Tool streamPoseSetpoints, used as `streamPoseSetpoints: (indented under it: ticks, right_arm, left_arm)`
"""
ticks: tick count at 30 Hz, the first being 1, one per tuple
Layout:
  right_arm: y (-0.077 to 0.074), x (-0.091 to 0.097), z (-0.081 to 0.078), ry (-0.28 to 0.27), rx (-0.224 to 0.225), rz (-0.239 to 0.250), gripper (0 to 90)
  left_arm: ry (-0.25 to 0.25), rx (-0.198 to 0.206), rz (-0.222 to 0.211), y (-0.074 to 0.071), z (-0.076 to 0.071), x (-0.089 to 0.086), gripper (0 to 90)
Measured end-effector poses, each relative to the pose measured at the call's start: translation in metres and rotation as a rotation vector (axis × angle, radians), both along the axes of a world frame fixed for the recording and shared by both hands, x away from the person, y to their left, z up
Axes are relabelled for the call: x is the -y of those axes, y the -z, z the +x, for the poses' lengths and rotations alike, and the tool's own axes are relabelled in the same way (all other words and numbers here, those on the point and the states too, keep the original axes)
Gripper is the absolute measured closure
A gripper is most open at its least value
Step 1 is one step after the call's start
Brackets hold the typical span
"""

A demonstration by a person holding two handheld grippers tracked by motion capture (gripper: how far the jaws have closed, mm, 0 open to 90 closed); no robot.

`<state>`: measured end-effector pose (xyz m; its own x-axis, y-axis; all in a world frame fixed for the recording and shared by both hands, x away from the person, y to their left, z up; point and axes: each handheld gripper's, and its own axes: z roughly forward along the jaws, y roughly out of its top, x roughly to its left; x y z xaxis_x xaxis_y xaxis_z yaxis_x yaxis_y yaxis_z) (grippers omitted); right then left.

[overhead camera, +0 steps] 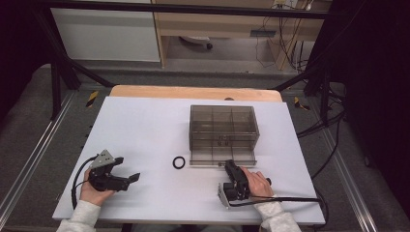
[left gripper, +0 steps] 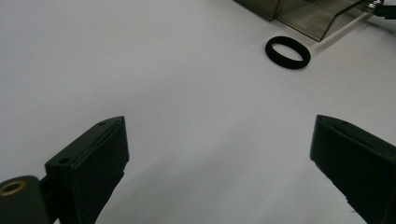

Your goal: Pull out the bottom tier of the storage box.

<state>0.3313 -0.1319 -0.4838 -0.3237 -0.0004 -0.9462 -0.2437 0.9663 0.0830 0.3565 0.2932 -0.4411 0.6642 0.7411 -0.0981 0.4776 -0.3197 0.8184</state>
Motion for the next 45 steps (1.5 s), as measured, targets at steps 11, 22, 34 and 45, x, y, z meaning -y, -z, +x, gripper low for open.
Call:
streamPoseSetpoints:
  ticks: [11, 22, 34, 45]
  right_arm:
    - [-0.0015, 0.001, -0.0068, -0.009, -0.002, -0.001, 68.8]
    - [-0.0008, 0.0006, -0.0107, -0.013, -0.012, -0.003, 68.6]
    - [-0.0007, 0.0001, -0.0092, -0.015, -0.056, 0.001, 67.7]
    - [-0.0068, 0.0013, -0.0067, -0.001, -0.123, 0.05, 54.7]
  left_arm:
    - [0.002, 0.002, 0.003, -0.0003, -0.0002, 0.0, 4.4]
    - [0.002, 0.001, 0.002, -0.0004, -0.0002, -0.0001, 4.4]
    - [0.002, 0.001, 0.001, -0.0003, -0.0003, 0.0004, 4.4]
    - [0.004, -0.001, 0.002, -0.0002, -0.0002, 0.0005, 4.5]
